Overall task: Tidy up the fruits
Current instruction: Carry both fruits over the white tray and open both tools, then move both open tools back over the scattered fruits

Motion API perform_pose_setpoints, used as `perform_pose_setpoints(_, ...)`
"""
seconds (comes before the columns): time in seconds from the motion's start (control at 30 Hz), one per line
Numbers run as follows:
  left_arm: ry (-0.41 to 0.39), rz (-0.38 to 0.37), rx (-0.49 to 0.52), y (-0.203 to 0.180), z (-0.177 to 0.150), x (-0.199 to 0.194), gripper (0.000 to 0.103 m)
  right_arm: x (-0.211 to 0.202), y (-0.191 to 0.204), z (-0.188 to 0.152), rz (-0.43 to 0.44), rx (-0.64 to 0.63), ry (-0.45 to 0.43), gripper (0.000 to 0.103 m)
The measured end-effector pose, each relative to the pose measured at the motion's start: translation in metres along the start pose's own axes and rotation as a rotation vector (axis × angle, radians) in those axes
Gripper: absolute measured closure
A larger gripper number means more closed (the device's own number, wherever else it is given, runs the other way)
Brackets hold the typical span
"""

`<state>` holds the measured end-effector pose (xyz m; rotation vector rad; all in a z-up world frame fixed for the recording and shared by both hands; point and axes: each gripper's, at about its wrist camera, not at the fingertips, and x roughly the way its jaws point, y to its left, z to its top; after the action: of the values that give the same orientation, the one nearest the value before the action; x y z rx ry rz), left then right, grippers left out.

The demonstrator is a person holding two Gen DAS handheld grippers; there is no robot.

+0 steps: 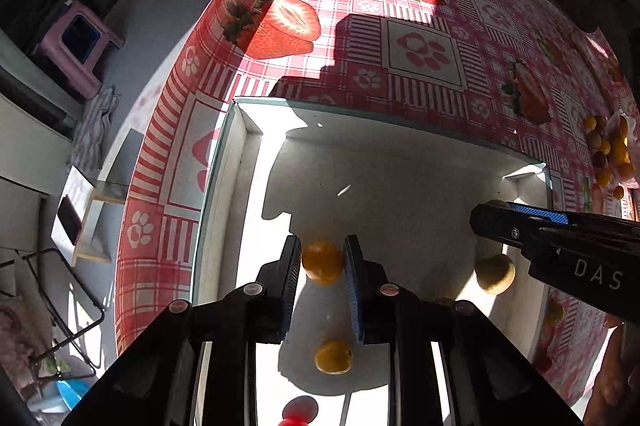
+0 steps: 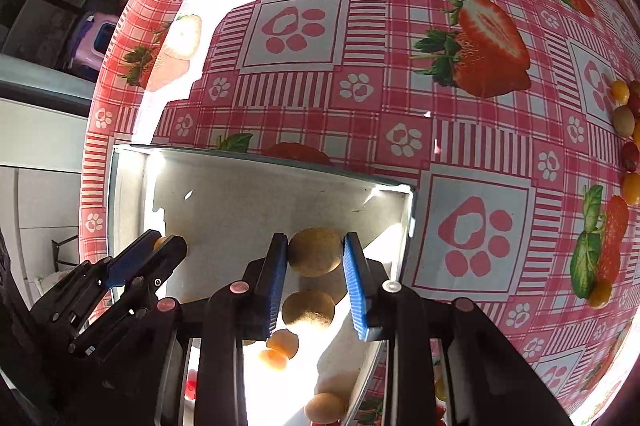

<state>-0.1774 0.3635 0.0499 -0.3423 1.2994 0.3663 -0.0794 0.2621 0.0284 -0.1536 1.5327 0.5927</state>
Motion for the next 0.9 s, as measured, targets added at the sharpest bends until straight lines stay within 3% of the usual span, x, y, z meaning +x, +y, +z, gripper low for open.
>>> perform_pose_setpoints(0.03, -0.004, 0.008, 0.004, 0.000, 0.000, 0.000, 0.079, 0.000, 0.000, 0.001, 0.001, -0.001, 0.001, 0.071)
perform_pose_setpoints(0.07, -0.003, 0.018, 0.008, -0.001, 0.000, 0.000, 0.070, 0.000, 0.000, 0.002, 0.006, -0.001, 0.005, 0.071)
perform_pose_setpoints(0.1, -0.006, 0.026, 0.009, -0.001, 0.000, 0.000, 0.043, 0.000, 0.000, 0.001, 0.014, 0.002, 0.009, 0.071)
perform_pose_setpoints(0.13, -0.025, 0.041, 0.009, -0.002, -0.001, -0.003, 0.032, -0.001, 0.001, -0.001, 0.023, 0.008, 0.014, 0.070)
perform_pose_setpoints(0.17, -0.050, 0.035, 0.010, -0.002, -0.001, -0.007, 0.029, -0.002, -0.001, 0.000, 0.033, 0.014, 0.017, 0.070)
perform_pose_setpoints(0.27, -0.037, 0.046, 0.026, -0.007, 0.000, -0.007, 0.029, -0.011, -0.002, -0.002, 0.066, 0.017, 0.002, 0.061)
perform_pose_setpoints(0.43, -0.025, 0.037, 0.021, -0.009, 0.001, -0.010, 0.029, -0.035, -0.005, -0.007, 0.106, 0.026, -0.052, 0.030)
perform_pose_setpoints(0.67, -0.036, 0.035, 0.085, -0.034, -0.004, -0.024, 0.029, -0.063, -0.043, -0.023, 0.110, 0.093, -0.076, 0.030)
perform_pose_setpoints(0.9, -0.050, -0.006, 0.155, -0.076, -0.010, -0.039, 0.029, -0.073, -0.108, -0.051, 0.017, 0.185, -0.079, 0.030)
